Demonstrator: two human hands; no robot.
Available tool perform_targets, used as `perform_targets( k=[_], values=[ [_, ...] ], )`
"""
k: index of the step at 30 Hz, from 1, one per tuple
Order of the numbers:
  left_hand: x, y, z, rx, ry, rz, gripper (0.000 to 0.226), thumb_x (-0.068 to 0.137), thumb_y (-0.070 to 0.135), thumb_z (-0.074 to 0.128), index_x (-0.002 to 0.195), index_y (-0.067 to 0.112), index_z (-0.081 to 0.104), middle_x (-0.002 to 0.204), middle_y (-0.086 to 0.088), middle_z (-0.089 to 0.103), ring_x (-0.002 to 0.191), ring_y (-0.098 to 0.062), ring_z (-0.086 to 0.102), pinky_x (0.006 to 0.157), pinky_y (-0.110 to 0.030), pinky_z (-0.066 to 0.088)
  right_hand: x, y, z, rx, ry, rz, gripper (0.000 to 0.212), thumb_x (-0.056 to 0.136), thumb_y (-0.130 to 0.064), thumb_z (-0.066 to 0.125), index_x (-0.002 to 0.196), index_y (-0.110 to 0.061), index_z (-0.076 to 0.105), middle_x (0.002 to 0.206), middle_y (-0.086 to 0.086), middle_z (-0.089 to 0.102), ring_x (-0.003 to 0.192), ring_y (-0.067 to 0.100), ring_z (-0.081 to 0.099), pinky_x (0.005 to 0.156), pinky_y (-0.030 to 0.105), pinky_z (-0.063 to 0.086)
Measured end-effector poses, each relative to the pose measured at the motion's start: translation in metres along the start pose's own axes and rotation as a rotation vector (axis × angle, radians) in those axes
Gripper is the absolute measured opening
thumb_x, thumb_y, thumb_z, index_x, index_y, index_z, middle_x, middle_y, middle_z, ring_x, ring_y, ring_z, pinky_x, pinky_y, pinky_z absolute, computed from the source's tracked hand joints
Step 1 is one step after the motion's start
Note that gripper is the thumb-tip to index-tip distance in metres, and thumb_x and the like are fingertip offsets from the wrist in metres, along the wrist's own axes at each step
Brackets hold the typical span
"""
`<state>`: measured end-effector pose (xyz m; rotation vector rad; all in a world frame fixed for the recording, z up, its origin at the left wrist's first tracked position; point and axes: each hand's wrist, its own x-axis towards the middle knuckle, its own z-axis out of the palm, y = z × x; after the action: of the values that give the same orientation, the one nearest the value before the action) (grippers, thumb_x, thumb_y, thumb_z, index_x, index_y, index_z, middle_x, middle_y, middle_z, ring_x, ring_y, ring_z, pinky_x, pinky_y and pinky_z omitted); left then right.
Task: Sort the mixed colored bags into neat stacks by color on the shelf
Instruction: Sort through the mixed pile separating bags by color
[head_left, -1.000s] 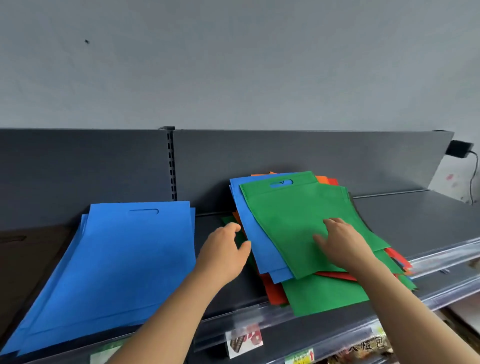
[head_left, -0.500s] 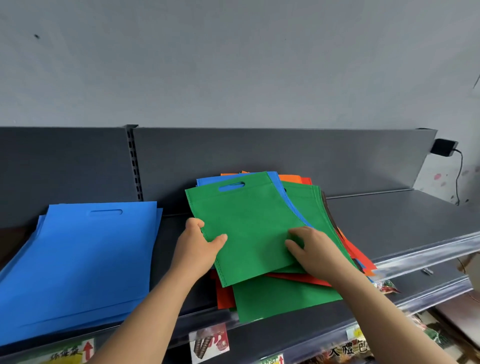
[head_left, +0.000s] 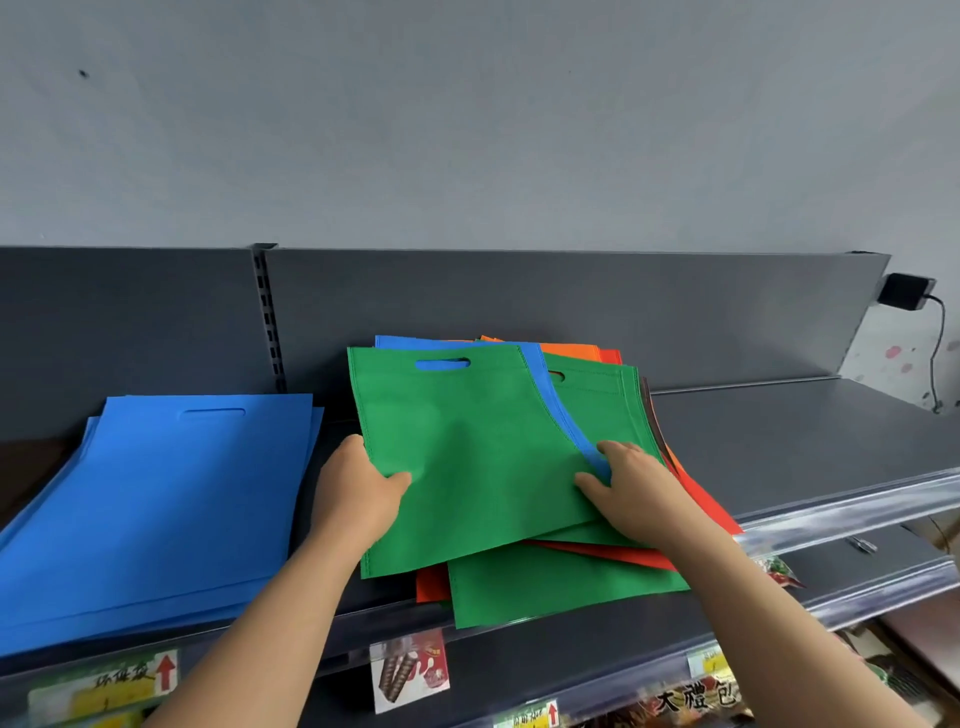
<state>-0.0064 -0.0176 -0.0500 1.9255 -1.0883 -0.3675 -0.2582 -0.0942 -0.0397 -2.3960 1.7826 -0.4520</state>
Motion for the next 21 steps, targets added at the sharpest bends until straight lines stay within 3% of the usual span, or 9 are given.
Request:
perform_targets(
  k=[2,5,8,15,21],
  values=[
    [-0.002,-0.001,0.0,-0.011,-0.005,0.01,0.016,0.086,0.017,0.066,0.097,0.015,0.053,0.085,0.005,0.056,0.066,-0.009,0.052,0.047,-0.023,0.036,0.002,-0.001,0.001,-0.003,-0.011,0.009,0.041,0.093,-0.04,0.05,0.118,-0.008,0.051,0.11,0.009,0.061,0.097,0.028,0.057,0.084,0.037,0.046],
    [-0.005,-0.004,0.001,-0.082,-0.053,-0.02,0.025,0.085,0.02,0.068,0.102,0.017,0.05,0.092,0.005,0.057,0.072,-0.009,0.054,0.051,-0.023,0.038,0.004,-0.006,0.003,0.066,-0.014,-0.005,0.052,0.091,-0.032,0.054,0.136,-0.01,0.042,0.125,0.012,0.055,0.113,0.031,0.052,0.096,0.038,0.042],
    [-0.005,-0.008,0.002,-0.137,-0.082,-0.027,0.032,0.083,0.017,0.07,0.108,0.018,0.05,0.099,0.004,0.058,0.079,-0.009,0.056,0.056,-0.023,0.042,0.004,-0.01,0.003,0.16,0.005,-0.009,0.055,0.089,-0.022,0.057,0.14,-0.014,0.038,0.13,0.013,0.049,0.117,0.029,0.049,0.1,0.037,0.04],
    [-0.011,-0.014,-0.007,-0.196,-0.012,0.029,0.032,0.086,0.013,0.066,0.109,0.025,0.047,0.096,0.012,0.056,0.074,-0.002,0.052,0.055,-0.018,0.04,0.003,-0.024,-0.001,0.326,0.137,-0.051,0.041,0.087,-0.002,0.052,0.125,-0.017,0.053,0.123,0.012,0.054,0.112,0.023,0.051,0.086,0.024,0.036],
    [-0.012,-0.029,-0.019,-0.195,-0.009,0.01,0.023,0.09,0.016,0.062,0.105,0.023,0.046,0.098,0.007,0.057,0.069,-0.004,0.049,0.057,-0.018,0.042,0.001,-0.047,-0.001,0.35,0.224,-0.113,0.037,0.086,0.002,0.047,0.114,-0.018,0.059,0.117,0.006,0.054,0.091,0.013,0.044,0.078,0.024,0.034]
  ],
)
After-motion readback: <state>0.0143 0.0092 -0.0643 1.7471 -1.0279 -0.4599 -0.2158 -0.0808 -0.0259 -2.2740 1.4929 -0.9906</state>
